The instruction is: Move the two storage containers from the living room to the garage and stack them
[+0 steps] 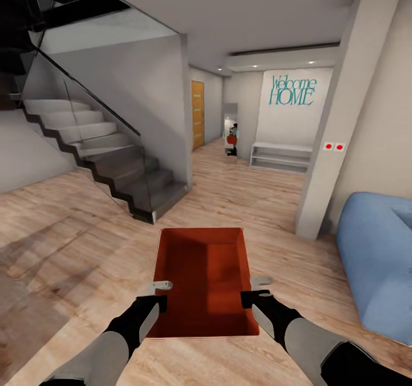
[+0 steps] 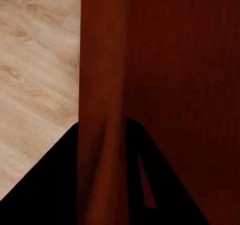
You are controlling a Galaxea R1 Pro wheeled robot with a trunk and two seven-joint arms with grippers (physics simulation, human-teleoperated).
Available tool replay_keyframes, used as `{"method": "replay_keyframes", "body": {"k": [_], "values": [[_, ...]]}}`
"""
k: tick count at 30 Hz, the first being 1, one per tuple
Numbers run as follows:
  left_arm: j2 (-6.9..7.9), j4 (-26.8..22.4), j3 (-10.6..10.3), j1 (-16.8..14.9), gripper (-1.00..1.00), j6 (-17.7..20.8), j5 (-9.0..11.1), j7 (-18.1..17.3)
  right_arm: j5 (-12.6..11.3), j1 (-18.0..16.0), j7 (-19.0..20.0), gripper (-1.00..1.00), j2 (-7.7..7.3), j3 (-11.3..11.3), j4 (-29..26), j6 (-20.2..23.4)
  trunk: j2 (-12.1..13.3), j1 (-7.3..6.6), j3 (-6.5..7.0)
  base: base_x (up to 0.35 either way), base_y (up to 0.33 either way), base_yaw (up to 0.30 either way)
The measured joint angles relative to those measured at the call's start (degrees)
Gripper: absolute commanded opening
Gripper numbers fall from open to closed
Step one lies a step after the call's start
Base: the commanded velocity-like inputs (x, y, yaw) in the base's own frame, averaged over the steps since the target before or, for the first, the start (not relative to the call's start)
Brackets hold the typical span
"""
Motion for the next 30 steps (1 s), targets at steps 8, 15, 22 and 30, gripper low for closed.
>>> {"method": "replay_keyframes", "body": {"k": [8,15,22,30], "values": [[0.00,-0.01,0.00,0.00,-1.00,0.00,0.00,0.00,0.00,-0.01,0.00,-1.00,0.00,0.01,0.00,0.00,0.00,0.00,0.00,0.321,0.000,-0.246],[0.03,-0.01,0.07,0.01,-1.00,0.03,-0.05,-0.05,0.07,-0.01,0.01,-1.00,0.04,-0.05,0.02,0.01,0.00,0.00,0.00,0.322,0.000,-0.160],[0.02,-0.04,0.11,0.01,-1.00,0.05,-0.12,-0.07,0.07,-0.01,0.01,-1.00,0.04,-0.07,0.03,0.00,0.00,0.00,0.00,0.322,0.000,-0.008],[0.02,-0.04,0.11,0.01,-1.00,0.05,-0.12,-0.07,0.08,-0.01,0.01,-1.00,0.04,-0.07,0.03,0.00,0.00,0.00,0.00,0.322,0.000,0.000]]}}
